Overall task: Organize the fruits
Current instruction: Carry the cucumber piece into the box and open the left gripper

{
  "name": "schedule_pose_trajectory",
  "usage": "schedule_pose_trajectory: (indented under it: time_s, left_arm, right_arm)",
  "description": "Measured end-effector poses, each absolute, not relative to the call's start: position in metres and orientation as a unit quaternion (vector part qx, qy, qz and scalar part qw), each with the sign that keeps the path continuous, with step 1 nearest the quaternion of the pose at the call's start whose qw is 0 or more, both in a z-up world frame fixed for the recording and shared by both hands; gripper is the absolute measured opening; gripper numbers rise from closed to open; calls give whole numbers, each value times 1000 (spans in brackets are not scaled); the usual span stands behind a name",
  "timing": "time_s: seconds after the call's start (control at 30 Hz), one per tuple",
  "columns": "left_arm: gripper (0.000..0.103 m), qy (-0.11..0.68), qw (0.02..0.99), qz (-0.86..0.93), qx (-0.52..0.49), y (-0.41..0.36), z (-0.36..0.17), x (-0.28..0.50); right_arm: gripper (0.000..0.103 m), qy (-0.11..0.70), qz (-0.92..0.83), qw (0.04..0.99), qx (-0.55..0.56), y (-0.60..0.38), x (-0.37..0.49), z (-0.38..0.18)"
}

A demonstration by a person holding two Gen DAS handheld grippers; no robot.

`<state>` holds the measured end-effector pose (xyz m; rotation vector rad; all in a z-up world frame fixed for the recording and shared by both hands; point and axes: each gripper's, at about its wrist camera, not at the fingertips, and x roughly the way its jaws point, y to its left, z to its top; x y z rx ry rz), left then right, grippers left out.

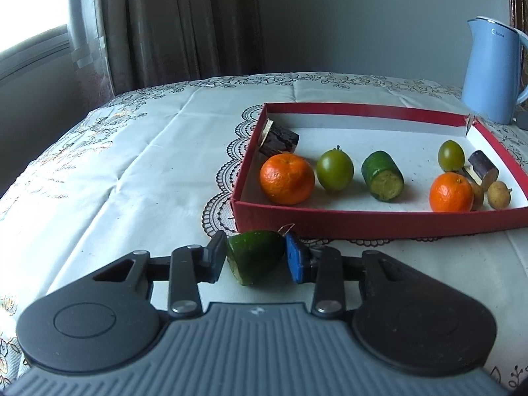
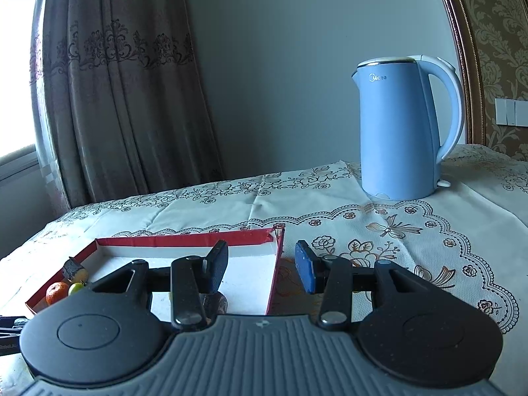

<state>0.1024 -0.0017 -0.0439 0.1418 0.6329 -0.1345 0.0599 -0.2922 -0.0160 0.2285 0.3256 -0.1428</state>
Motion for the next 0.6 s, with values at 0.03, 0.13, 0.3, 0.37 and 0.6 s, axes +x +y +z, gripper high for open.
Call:
schedule_pose_trajectory:
  time_s: [0.03,0.13,0.3,0.37,0.6]
  left_arm:
    - [35,308,946,-66,70,-2,-43,101]
    - [35,298,949,-69,73,-6,-36,95]
    - [35,274,955,-80,83,-19,-20,85]
    - [35,265,957,-83,89,-26,-14,84]
    - [35,235,960,-99,115,-63,6,95]
  right_arm:
    - [44,161,-71,978,113,-292,60,-16]
    - [44,160,-71,978,114,-292,59,-16]
    - [44,157,-70,978,116,-293,58,-15]
    - [44,156,-69,979,116,-292,58,-14]
    - [44,154,-68,978,121,-293,57,-13]
